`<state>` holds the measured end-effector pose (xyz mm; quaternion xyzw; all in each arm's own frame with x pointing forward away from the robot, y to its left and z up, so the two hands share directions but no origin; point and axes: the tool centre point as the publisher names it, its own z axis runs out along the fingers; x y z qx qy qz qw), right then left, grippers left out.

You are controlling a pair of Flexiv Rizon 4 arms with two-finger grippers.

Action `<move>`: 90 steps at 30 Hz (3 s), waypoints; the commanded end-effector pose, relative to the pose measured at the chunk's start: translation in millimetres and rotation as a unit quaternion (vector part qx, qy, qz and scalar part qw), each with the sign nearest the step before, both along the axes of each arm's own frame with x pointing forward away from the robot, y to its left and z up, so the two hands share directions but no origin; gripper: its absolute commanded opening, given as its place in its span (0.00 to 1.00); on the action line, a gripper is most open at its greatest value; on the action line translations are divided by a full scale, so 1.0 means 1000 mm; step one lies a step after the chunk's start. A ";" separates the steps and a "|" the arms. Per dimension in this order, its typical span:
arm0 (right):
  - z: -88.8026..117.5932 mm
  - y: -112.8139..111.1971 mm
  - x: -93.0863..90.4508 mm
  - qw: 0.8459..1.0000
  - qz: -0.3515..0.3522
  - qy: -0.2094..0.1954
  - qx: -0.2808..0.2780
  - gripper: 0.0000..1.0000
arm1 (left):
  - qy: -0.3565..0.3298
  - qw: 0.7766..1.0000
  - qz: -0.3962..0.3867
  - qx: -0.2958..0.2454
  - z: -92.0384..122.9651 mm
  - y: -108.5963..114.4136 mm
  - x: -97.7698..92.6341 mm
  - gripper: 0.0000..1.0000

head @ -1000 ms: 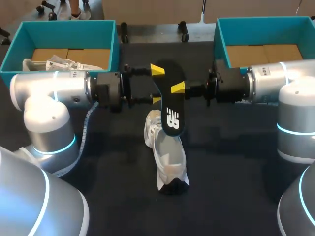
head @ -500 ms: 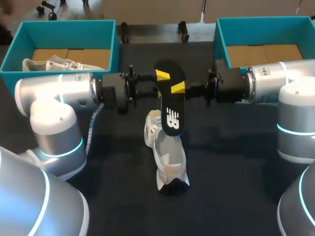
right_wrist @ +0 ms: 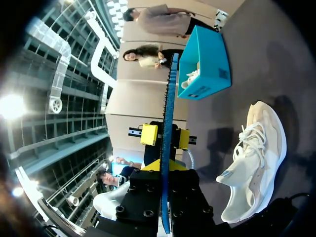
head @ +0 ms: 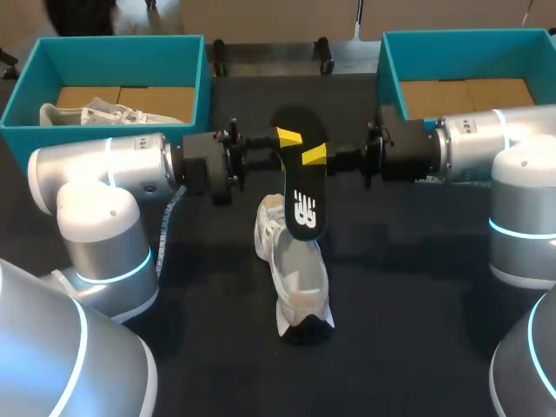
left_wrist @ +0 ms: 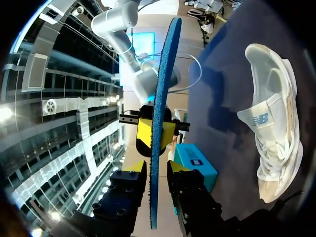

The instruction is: Take the shoe out of the shoebox, open the shoe tongue, remove and reinsert the insole, then place the shoe into the shoebox

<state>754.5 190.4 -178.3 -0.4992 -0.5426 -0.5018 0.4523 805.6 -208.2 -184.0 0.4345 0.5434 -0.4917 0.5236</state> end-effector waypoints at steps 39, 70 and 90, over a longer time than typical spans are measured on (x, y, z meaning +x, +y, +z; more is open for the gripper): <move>0.012 -0.048 -0.018 0.983 0.078 -0.137 -0.091 1.00 | 0.041 0.998 -0.045 0.032 -0.005 0.026 -0.009 0.00; 0.027 -0.057 -0.022 0.890 0.182 -0.310 -0.282 1.00 | 0.158 0.974 -0.109 0.118 -0.012 0.066 -0.064 0.00; 0.001 -0.073 -0.042 0.755 0.311 -0.454 -0.356 1.00 | 0.274 0.941 -0.138 0.144 -0.007 0.071 -0.100 0.00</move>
